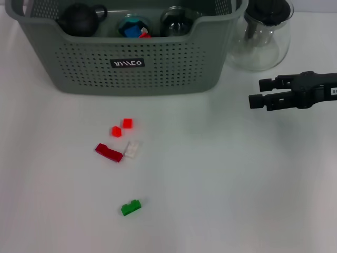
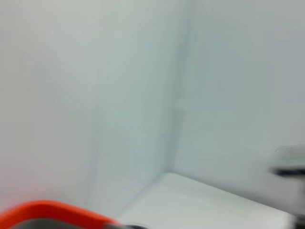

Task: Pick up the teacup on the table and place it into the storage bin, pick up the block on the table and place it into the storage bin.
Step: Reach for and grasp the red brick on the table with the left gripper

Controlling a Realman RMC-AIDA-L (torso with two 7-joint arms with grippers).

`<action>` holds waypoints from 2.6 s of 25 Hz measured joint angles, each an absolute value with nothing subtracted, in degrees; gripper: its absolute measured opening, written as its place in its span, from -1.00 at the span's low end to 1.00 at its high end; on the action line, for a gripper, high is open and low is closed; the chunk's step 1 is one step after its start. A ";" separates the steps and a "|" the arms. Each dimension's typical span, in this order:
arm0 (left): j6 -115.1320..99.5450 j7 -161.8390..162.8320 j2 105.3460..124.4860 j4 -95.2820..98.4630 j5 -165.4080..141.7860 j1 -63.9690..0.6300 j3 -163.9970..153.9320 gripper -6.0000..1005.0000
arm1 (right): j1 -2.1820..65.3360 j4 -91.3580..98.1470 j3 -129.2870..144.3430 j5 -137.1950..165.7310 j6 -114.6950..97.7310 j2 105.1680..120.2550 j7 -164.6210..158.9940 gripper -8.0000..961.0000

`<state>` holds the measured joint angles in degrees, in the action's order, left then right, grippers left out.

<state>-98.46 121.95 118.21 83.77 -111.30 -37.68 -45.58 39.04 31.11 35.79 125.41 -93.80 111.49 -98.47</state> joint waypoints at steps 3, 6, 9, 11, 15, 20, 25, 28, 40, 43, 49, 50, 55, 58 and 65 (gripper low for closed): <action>-108.16 118.97 118.62 86.48 -110.28 -35.47 -43.70 0.66 | 38.77 31.11 35.55 125.28 -93.82 111.34 -98.45 0.96; -111.10 116.98 119.03 89.52 -110.89 -31.99 -45.66 0.65 | 38.60 31.11 35.42 125.23 -93.77 111.25 -98.55 0.96; -111.39 114.15 120.31 93.07 -114.11 -28.07 -48.66 0.65 | 38.58 31.12 35.37 125.23 -93.50 111.27 -98.90 0.96; -111.36 111.93 121.40 94.66 -118.46 -26.37 -50.62 0.65 | 38.58 31.14 35.22 125.23 -93.47 111.31 -99.00 0.96; -110.97 107.30 122.75 94.10 -128.97 -25.36 -54.80 0.65 | 38.69 31.14 34.86 125.23 -93.43 111.43 -99.20 0.96; -107.84 104.40 123.13 90.07 -141.85 -27.30 -61.01 0.64 | 38.89 30.88 34.74 125.24 -93.42 111.61 -99.61 0.96; -101.64 104.20 123.63 82.29 -153.12 -31.10 -70.53 0.64 | 39.09 30.71 34.92 125.25 -93.79 111.95 -100.06 0.96; -98.97 103.71 123.78 78.67 -156.25 -32.80 -73.59 0.64 | 39.11 30.79 35.15 125.25 -93.86 112.03 -100.89 0.96; -92.00 103.44 124.29 73.12 -162.83 -35.17 -83.43 0.63 | 39.20 30.84 34.82 125.24 -93.78 112.39 -101.26 0.96; -91.80 103.44 124.28 71.82 -162.83 -35.84 -84.04 0.63 | 39.13 30.86 34.81 125.24 -93.83 112.43 -101.31 0.96; -90.34 103.76 124.33 69.35 -162.94 -36.63 -85.02 0.63 | 38.87 30.94 34.75 125.24 -93.73 112.41 -101.34 0.96; -90.06 103.78 124.34 69.20 -162.94 -36.64 -85.20 0.63 | 38.86 30.97 34.72 125.24 -93.73 112.41 -101.34 0.96; -88.95 103.57 124.36 68.27 -162.72 -37.01 -85.50 0.43 | 38.77 31.01 34.71 125.24 -93.88 112.41 -101.34 0.96; -88.03 103.51 124.37 66.71 -162.76 -37.63 -85.54 0.24 | 38.66 31.03 34.71 125.24 -93.92 112.41 -101.34 0.96; -87.16 103.43 124.36 65.33 -162.38 -38.34 -86.24 0.20 | 38.56 31.03 34.71 125.24 -93.96 112.41 -101.34 0.96</action>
